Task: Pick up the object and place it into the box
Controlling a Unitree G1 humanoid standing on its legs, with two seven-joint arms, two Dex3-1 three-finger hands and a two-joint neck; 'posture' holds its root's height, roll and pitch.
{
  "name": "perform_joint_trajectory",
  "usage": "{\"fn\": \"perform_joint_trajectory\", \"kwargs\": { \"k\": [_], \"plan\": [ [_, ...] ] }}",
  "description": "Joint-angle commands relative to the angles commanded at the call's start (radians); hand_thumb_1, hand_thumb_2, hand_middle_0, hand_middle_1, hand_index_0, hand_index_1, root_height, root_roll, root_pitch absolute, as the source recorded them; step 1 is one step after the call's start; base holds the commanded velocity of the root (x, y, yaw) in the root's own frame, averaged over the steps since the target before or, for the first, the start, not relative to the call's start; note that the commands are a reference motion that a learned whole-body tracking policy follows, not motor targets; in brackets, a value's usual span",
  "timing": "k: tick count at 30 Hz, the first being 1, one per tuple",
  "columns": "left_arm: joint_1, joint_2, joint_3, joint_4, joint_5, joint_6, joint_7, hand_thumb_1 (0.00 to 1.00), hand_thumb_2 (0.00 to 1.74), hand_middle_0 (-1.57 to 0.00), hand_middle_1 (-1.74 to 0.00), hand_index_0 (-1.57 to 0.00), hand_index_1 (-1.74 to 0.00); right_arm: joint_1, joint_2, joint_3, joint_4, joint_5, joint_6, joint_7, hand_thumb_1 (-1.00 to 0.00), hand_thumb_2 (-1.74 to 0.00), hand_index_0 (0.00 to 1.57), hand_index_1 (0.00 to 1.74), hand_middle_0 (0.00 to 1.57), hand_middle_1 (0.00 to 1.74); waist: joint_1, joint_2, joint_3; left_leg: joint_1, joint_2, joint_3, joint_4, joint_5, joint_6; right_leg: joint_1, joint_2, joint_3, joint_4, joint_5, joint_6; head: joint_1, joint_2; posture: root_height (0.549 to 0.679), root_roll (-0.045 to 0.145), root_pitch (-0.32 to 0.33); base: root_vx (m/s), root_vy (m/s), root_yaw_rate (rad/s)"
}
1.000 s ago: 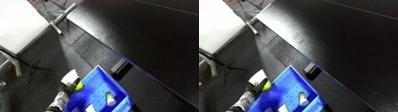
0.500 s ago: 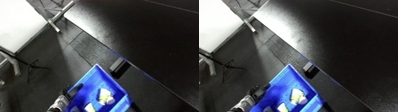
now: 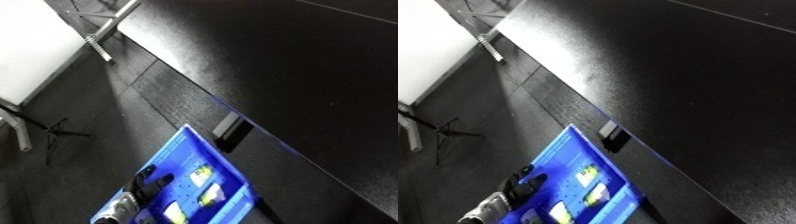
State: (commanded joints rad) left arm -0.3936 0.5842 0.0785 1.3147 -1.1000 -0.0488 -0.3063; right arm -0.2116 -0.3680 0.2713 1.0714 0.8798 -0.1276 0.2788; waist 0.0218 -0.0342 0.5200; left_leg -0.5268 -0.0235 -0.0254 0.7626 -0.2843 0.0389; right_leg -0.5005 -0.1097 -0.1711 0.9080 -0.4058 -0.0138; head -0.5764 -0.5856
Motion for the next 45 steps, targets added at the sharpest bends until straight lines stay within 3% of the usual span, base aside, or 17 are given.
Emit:
{"fn": "perform_joint_trajectory", "kwargs": {
  "k": [9, 17, 21, 27, 30, 39, 45],
  "plan": [
    [0.025, -0.116, -0.134, -0.102, 0.168, -0.021, -0.110, 0.00, 0.00, 0.00, 0.00, 0.00, 0.00, -0.050, -0.007, -0.027, 0.033, -0.026, 0.023, -0.013, 0.00, 0.00, 0.00, 0.00, 0.00, 0.00, -0.009, 0.027, 0.000, 0.029, 0.003, 0.007, -0.020, -0.001, -0.0032, 0.002, -0.0078, 0.013, -0.020, 0.032, 0.0128, 0.331, -0.047, 0.624, 0.025, 0.026, -0.022, 0.025, -0.082],
    [-0.008, -0.178, -0.220, -0.143, 0.228, -0.021, -0.100, 0.00, 0.00, 0.00, 0.00, 0.00, 0.00, -0.085, -0.007, -0.044, 0.072, -0.056, 0.039, -0.001, 0.00, 0.00, 0.00, 0.00, 0.00, 0.00, -0.027, 0.033, 0.000, 0.049, 0.005, 0.020, -0.019, -0.013, 0.0037, -0.001, -0.0065, 0.030, -0.033, 0.065, 0.0282, 0.599, -0.046, 0.625, 0.023, 0.017, -0.002, 0.017, -0.085],
    [-0.010, -0.190, -0.240, -0.155, 0.259, -0.030, -0.070, 0.00, 0.00, 0.00, 0.00, 0.00, 0.00, -0.101, -0.012, -0.047, 0.086, -0.080, 0.042, 0.008, 0.00, 0.00, 0.00, 0.00, 0.00, 0.00, -0.038, 0.033, 0.000, 0.051, 0.006, 0.031, -0.003, -0.028, 0.0113, -0.006, -0.0021, 0.039, -0.036, 0.077, 0.0320, 0.770, -0.025, 0.624, 0.021, 0.015, -0.009, 0.031, -0.202],
    [0.020, -0.194, -0.247, -0.178, 0.257, -0.048, -0.003, 0.00, 0.00, 0.00, 0.00, 0.00, 0.00, -0.109, -0.028, -0.054, 0.083, -0.112, 0.050, 0.017, 0.00, 0.00, 0.00, 0.00, 0.00, 0.00, -0.052, 0.041, 0.000, 0.055, 0.007, 0.047, 0.026, -0.053, 0.0244, -0.010, 0.0071, 0.047, -0.017, 0.070, 0.0232, 0.943, 0.001, 0.622, 0.020, 0.009, -0.006, 0.056, -0.223],
    [0.036, -0.193, -0.246, -0.178, 0.254, -0.054, 0.011, 0.00, 0.00, 0.00, 0.00, 0.00, 0.00, -0.113, -0.034, -0.058, 0.088, -0.119, 0.050, 0.024, 0.00, 0.00, 0.00, 0.00, 0.00, 0.00, -0.055, 0.045, 0.000, 0.059, 0.010, 0.051, 0.031, -0.060, 0.0278, -0.008, 0.0098, 0.050, -0.011, 0.066, 0.0177, 1.009, 0.015, 0.621, 0.020, 0.008, -0.005, 0.034, -0.115],
    [0.052, -0.183, -0.236, -0.141, 0.252, -0.066, 0.069, 0.00, 0.00, 0.00, 0.00, 0.00, 0.00, -0.142, -0.060, -0.057, 0.107, -0.124, 0.038, 0.044, 0.00, 0.00, 0.00, 0.00, 0.00, 0.00, -0.061, 0.057, 0.000, 0.069, 0.017, 0.060, 0.021, -0.063, 0.0271, -0.004, 0.0176, 0.058, -0.009, 0.058, 0.0068, 1.233, 0.070, 0.622, 0.023, 0.009, -0.012, 0.015, -0.043],
    [0.058, -0.178, -0.222, -0.117, 0.254, -0.065, 0.098, 0.00, 0.00, 0.00, 0.00, 0.00, 0.00, -0.144, -0.081, -0.052, 0.094, -0.120, 0.027, 0.054, 0.00, 0.00, 0.00, 0.00, 0.00, 0.00, -0.065, 0.058, 0.000, 0.065, 0.021, 0.060, 0.022, -0.064, 0.0233, -0.008, 0.0211, 0.060, -0.008, 0.053, -0.0005, 1.265, 0.103, 0.622, 0.027, 0.013, -0.010, -0.005, 0.023]
  ]
}}
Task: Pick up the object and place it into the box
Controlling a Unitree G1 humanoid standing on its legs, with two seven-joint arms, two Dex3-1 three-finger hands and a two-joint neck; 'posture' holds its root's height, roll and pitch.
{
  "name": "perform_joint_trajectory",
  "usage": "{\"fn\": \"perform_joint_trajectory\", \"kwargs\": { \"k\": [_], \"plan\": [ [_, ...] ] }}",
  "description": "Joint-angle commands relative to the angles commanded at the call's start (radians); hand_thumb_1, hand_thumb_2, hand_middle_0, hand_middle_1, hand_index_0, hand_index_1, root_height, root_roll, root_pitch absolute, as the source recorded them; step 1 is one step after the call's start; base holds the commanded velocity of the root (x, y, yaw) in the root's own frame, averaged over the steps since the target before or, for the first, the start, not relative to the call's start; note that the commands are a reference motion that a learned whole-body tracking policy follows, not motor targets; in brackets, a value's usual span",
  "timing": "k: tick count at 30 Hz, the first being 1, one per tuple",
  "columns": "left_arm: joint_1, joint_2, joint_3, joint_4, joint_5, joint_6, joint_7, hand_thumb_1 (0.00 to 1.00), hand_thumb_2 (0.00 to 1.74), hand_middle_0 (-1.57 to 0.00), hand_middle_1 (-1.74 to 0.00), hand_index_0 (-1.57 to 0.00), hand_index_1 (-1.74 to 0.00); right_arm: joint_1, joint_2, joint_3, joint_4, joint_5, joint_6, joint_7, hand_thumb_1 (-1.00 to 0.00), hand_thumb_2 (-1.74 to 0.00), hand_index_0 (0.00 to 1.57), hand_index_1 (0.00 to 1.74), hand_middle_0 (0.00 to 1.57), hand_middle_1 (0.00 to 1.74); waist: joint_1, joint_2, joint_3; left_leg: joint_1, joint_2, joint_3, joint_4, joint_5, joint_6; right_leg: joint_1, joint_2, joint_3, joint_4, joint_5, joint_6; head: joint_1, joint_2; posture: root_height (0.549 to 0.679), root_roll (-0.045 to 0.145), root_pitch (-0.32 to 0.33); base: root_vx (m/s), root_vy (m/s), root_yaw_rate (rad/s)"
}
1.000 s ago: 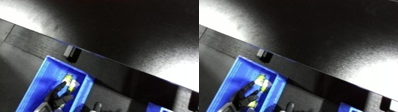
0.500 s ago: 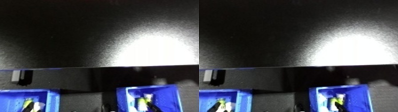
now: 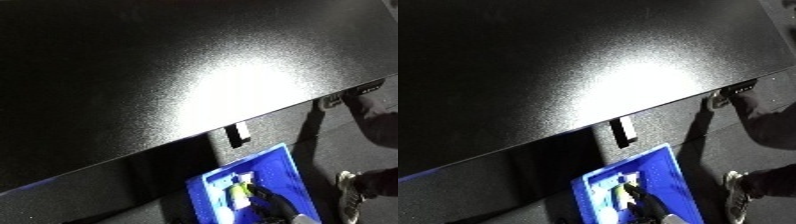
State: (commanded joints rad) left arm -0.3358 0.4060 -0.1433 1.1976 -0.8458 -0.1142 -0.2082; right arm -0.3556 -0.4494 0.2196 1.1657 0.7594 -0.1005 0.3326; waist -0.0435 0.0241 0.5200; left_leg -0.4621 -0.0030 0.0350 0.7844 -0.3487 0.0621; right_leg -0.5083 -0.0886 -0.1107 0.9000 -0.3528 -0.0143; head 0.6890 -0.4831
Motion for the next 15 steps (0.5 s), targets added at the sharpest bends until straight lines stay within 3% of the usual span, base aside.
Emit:
{"fn": "perform_joint_trajectory", "kwargs": {
  "k": [7, 15],
  "plan": [
    [0.006, -0.007, -0.005, 0.008, 0.014, 0.019, 0.009, 0.00, 0.00, 0.00, 0.00, 0.00, 0.00, 0.015, -0.006, -0.003, -0.016, 0.007, 0.000, 0.009, 0.00, 0.00, 0.00, 0.00, 0.00, 0.00, -0.001, 0.001, 0.000, -0.004, -0.003, -0.003, -0.005, 0.003, -0.0019, -0.004, 0.0073, 0.000, 0.001, -0.004, -0.0056, -0.044, 0.048, 0.622, 0.028, 0.019, -0.001, -0.021, 0.035],
    [0.013, -0.030, -0.023, 0.010, 0.032, 0.026, 0.017, 0.00, 0.00, 0.00, 0.00, 0.00, 0.00, 0.012, 0.012, 0.004, -0.022, -0.003, 0.011, -0.005, 0.00, 0.00, 0.00, 0.00, 0.00, 0.00, 0.005, 0.002, 0.000, -0.011, -0.006, -0.010, -0.002, 0.007, -0.0041, -0.005, 0.0090, -0.004, 0.005, -0.008, -0.0118, -0.123, 0.058, 0.622, 0.030, 0.020, 0.005, -0.027, 0.041]
  ]
}}
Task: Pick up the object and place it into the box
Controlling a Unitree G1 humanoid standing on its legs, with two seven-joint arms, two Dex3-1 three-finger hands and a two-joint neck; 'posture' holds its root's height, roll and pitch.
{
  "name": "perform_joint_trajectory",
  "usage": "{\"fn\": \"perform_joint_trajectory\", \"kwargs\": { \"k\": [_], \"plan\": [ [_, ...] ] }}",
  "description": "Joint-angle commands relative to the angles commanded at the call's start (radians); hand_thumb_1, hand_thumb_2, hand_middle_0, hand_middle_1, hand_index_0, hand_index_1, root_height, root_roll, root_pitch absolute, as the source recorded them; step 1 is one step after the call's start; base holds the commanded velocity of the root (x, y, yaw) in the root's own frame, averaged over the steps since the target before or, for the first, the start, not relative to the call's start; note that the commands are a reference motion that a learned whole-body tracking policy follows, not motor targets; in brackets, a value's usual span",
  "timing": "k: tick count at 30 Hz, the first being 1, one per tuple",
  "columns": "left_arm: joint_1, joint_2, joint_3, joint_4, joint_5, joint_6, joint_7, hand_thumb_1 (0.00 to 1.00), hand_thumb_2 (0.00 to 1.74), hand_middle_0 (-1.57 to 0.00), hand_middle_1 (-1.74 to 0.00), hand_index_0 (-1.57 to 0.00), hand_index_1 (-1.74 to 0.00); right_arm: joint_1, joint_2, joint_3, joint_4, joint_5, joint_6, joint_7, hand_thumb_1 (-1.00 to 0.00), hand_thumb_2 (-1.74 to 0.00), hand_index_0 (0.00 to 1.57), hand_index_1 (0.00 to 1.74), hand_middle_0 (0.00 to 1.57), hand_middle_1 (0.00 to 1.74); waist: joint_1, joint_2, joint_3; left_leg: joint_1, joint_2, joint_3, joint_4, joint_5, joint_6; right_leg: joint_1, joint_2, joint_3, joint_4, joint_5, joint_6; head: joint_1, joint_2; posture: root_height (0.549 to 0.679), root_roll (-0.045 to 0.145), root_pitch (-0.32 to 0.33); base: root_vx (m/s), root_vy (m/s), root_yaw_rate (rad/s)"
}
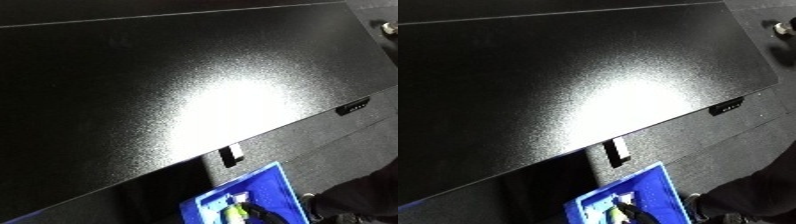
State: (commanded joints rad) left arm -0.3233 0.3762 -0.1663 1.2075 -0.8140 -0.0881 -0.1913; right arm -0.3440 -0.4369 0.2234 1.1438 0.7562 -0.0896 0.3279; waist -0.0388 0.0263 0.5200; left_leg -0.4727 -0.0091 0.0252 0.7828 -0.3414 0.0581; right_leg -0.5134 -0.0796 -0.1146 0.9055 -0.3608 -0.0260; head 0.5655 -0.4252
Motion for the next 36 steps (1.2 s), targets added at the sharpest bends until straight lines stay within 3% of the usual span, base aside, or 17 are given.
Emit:
{"fn": "perform_joint_trajectory", "kwargs": {
  "k": [5, 8, 12, 16, 21, 25, 31, 36],
  "plan": [
    [0.011, -0.011, -0.008, -0.014, 0.026, 0.009, 0.006, 0.00, 0.00, 0.00, 0.00, 0.00, 0.00, 0.011, 0.013, -0.002, -0.013, -0.002, 0.005, -0.014, 0.00, 0.00, 0.00, 0.00, 0.00, 0.00, 0.002, 0.001, 0.000, 0.004, -0.002, -0.005, 0.001, 0.002, 0.0002, 0.003, 0.0007, -0.002, 0.007, -0.007, -0.0043, -0.124, -0.002, 0.622, 0.031, 0.017, 0.024, -0.031, 0.041],
    [0.011, -0.014, -0.019, -0.023, 0.048, 0.026, 0.002, 0.00, 0.00, 0.00, 0.00, 0.00, 0.00, 0.017, 0.022, -0.003, -0.022, -0.004, 0.006, -0.022, 0.00, 0.00, 0.00, 0.00, 0.00, 0.00, 0.004, 0.001, 0.000, 0.014, -0.005, -0.007, -0.015, 0.011, -0.0032, 0.013, 0.0016, -0.003, -0.002, -0.006, -0.0038, -0.228, -0.015, 0.624, 0.032, 0.016, 0.006, -0.042, 0.053],
    [0.014, -0.020, -0.027, -0.023, 0.047, 0.056, -0.024, 0.00, 0.00, 0.00, 0.00, 0.00, 0.00, 0.024, 0.034, -0.003, -0.028, -0.013, 0.012, -0.029, 0.00, 0.00, 0.00, 0.00, 0.00, 0.00, 0.006, 0.001, -0.007, 0.041, -0.005, -0.011, -0.058, 0.032, -0.0127, 0.039, 0.0011, -0.005, -0.037, 0.002, 0.0009, -0.338, -0.049, 0.629, 0.033, 0.014, 0.002, -0.034, 0.055],
    [0.024, -0.028, -0.029, -0.009, 0.048, 0.063, -0.056, 0.00, 0.00, 0.00, 0.00, 0.00, 0.00, 0.034, 0.051, -0.007, -0.013, -0.021, 0.008, -0.027, 0.00, 0.00, 0.00, 0.00, 0.00, 0.00, 0.010, -0.002, -0.026, 0.084, 0.001, -0.017, -0.126, 0.062, -0.0271, 0.079, -0.0013, -0.008, -0.094, 0.018, 0.0104, -0.415, -0.090, 0.637, 0.033, 0.012, 0.013, -0.032, 0.061],
    [0.047, -0.034, -0.020, 0.026, 0.070, 0.068, -0.081, 0.00, 0.00, 0.00, 0.00, 0.00, 0.00, 0.059, 0.069, -0.017, 0.022, -0.032, 0.001, -0.014, 0.00, 0.00, 0.00, 0.00, 0.00, 0.00, 0.017, -0.008, -0.063, 0.162, 0.012, -0.025, -0.236, 0.108, -0.0505, 0.155, -0.0037, -0.013, -0.199, 0.046, 0.0276, -0.465, -0.146, 0.648, 0.032, 0.003, 0.052, -0.030, 0.056],
    [0.080, -0.044, -0.004, 0.052, 0.101, 0.074, -0.092, 0.00, 0.00, 0.00, 0.00, 0.00, 0.00, 0.092, 0.083, -0.028, 0.049, -0.042, 0.000, -0.004, 0.00, 0.00, 0.00, 0.00, 0.00, 0.00, 0.023, -0.013, -0.101, 0.232, 0.020, -0.029, -0.327, 0.142, -0.0690, 0.229, -0.0055, -0.021, -0.298, 0.070, 0.0414, -0.501, -0.204, 0.656, 0.032, -0.006, 0.093, -0.016, 0.034],
    [0.133, -0.062, 0.024, 0.086, 0.154, 0.093, -0.128, 0.00, 0.00, 0.00, 0.00, 0.00, 0.00, 0.139, 0.101, -0.049, 0.084, -0.065, 0.019, 0.005, 0.00, 0.00, 0.00, 0.00, 0.00, 0.00, 0.031, -0.015, -0.167, 0.340, 0.028, -0.031, -0.470, 0.189, -0.0922, 0.352, -0.0065, -0.035, -0.471, 0.115, 0.0617, -0.521, -0.290, 0.666, 0.031, -0.015, 0.110, -0.010, 0.023],
    [0.170, -0.076, 0.046, 0.115, 0.197, 0.112, -0.147, 0.00, 0.00, 0.00, 0.00, 0.00, 0.00, 0.169, 0.118, -0.063, 0.123, -0.096, 0.038, 0.012, 0.00, 0.00, 0.00, 0.00, 0.00, 0.00, 0.038, -0.019, -0.231, 0.418, 0.036, -0.024, -0.575, 0.212, -0.1071, 0.440, -0.0135, -0.047, -0.593, 0.146, 0.0815, -0.518, -0.385, 0.672, 0.031, -0.017, 0.121, 0.003, -0.048]
  ]
}}
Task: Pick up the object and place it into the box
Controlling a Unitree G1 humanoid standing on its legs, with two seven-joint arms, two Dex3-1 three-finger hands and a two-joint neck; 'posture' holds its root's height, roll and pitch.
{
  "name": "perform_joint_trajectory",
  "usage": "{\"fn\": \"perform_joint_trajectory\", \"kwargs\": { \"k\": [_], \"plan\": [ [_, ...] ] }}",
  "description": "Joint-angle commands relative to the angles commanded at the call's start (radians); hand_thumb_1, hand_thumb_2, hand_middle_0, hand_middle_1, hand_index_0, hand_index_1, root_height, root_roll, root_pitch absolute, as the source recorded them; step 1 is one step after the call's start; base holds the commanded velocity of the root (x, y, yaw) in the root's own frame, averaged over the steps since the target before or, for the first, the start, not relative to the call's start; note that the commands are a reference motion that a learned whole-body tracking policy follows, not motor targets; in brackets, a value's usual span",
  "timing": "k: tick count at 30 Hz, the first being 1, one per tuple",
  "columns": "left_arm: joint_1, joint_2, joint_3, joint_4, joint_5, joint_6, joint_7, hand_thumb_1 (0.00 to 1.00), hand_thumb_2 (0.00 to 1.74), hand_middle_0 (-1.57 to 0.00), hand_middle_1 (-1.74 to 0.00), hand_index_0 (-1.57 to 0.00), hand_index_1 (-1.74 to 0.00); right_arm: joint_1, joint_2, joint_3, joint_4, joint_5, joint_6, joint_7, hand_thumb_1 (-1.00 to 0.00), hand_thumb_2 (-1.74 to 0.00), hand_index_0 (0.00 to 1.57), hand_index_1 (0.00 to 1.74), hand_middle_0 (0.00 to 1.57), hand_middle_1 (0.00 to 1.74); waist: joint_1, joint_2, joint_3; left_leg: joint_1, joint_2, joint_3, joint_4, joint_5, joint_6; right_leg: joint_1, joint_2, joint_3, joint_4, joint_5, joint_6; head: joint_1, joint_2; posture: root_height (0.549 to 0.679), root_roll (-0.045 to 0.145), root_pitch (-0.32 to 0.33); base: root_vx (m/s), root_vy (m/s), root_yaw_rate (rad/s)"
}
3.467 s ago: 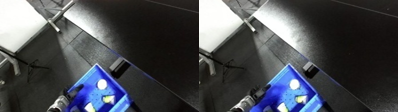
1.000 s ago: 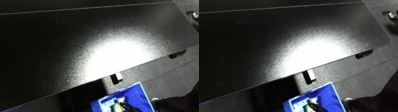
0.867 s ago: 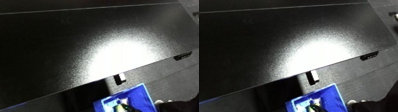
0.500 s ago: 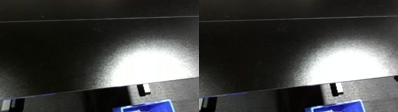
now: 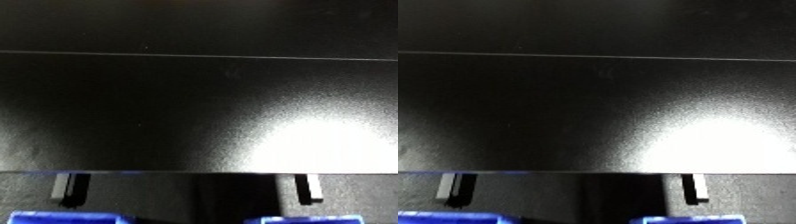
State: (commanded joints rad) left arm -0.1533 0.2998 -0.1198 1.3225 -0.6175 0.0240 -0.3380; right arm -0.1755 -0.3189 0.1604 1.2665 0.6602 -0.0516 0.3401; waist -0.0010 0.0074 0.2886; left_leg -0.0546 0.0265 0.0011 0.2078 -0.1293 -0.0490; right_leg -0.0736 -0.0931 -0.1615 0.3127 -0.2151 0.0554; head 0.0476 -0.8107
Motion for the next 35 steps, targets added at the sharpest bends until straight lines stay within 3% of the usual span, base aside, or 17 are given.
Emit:
{"fn": "perform_joint_trajectory", "kwargs": {
  "k": [1, 6, 9, 13, 19, 28, 35],
  "plan": [
    [0.008, -0.002, 0.004, 0.006, 0.008, 0.004, -0.002, 0.00, 0.00, 0.00, 0.00, 0.00, 0.00, 0.005, 0.004, -0.002, 0.007, -0.007, 0.004, 0.001, 0.00, 0.00, 0.00, 0.00, 0.00, 0.00, 0.002, -0.001, -0.013, 0.014, 0.001, 0.002, -0.019, 0.004, -0.0028, 0.015, -0.0013, -0.002, -0.019, 0.005, 0.0040, -0.001, -0.013, 0.673, 0.030, -0.018, 0.124, 0.005, -0.076],
    [0.038, -0.013, 0.019, 0.032, 0.045, 0.014, -0.016, 0.00, 0.00, 0.00, 0.00, 0.00, 0.00, 0.028, 0.020, -0.011, 0.039, -0.030, 0.013, 0.004, 0.00, 0.00, 0.00, 0.00, 0.00, 0.00, 0.010, 0.001, -0.069, 0.078, 0.012, 0.011, -0.126, 0.040, -0.0138, 0.096, 0.0005, -0.015, -0.152, 0.059, 0.0212, -0.017, -0.074, 0.676, 0.025, -0.017, 0.104, 0.008, -0.062],
    [0.048, -0.017, 0.024, 0.044, 0.059, 0.020, -0.018, 0.00, 0.00, 0.00, 0.00, 0.00, 0.00, 0.040, 0.027, -0.017, 0.053, -0.043, 0.016, 0.007, 0.00, 0.00, 0.00, 0.00, 0.00, 0.00, 0.015, -0.001, -0.096, 0.093, 0.016, 0.015, -0.153, 0.048, -0.0168, 0.114, -0.0033, -0.020, -0.183, 0.072, 0.0283, -0.020, -0.095, 0.677, 0.024, -0.016, 0.070, 0.000, -0.038],
    [0.059, -0.020, 0.033, 0.057, 0.073, 0.026, -0.015, 0.00, 0.00, 0.00, 0.00, 0.00, 0.00, 0.053, 0.035, -0.023, 0.065, -0.054, 0.017, 0.009, 0.00, 0.00, 0.00, 0.00, 0.00, 0.00, 0.018, -0.003, -0.124, 0.106, 0.021, 0.019, -0.168, 0.048, -0.0171, 0.128, -0.0054, -0.023, -0.198, 0.076, 0.0315, -0.020, -0.127, 0.676, 0.023, -0.017, 0.058, -0.002, -0.011],
    [0.073, -0.020, 0.046, 0.072, 0.081, 0.031, -0.010, 0.00, 0.00, 0.00, 0.00, 0.00, 0.00, 0.070, 0.042, -0.029, 0.079, -0.066, 0.017, 0.013, 0.00, 0.00, 0.00, 0.00, 0.00, 0.00, 0.021, -0.005, -0.153, 0.125, 0.026, 0.021, -0.193, 0.052, -0.0186, 0.148, -0.0058, -0.028, -0.222, 0.081, 0.0339, -0.023, -0.129, 0.676, 0.021, -0.019, 0.042, -0.011, -0.006],
    [0.089, -0.023, 0.056, 0.085, 0.086, 0.035, -0.028, 0.00, 0.00, 0.00, 0.00, 0.00, 0.00, 0.079, 0.041, -0.037, 0.097, -0.082, 0.018, 0.020, 0.00, 0.00, 0.00, 0.00, 0.00, 0.00, 0.024, -0.004, -0.181, 0.144, 0.035, 0.027, -0.223, 0.061, -0.0268, 0.173, -0.0105, -0.036, -0.262, 0.098, 0.0411, -0.026, -0.125, 0.676, 0.021, -0.021, 0.024, 0.001, -0.008],
    [0.097, -0.025, 0.059, 0.097, 0.094, 0.034, -0.035, 0.00, 0.00, 0.00, 0.00, 0.00, 0.00, 0.086, 0.046, -0.042, 0.111, -0.086, 0.013, 0.026, 0.00, 0.00, 0.00, 0.00, 0.00, 0.00, 0.028, -0.006, -0.200, 0.160, 0.046, 0.032, -0.270, 0.084, -0.0361, 0.190, -0.0133, -0.046, -0.303, 0.120, 0.0508, -0.029, -0.125, 0.676, 0.020, -0.020, 0.020, -0.001, -0.003]
  ]
}}
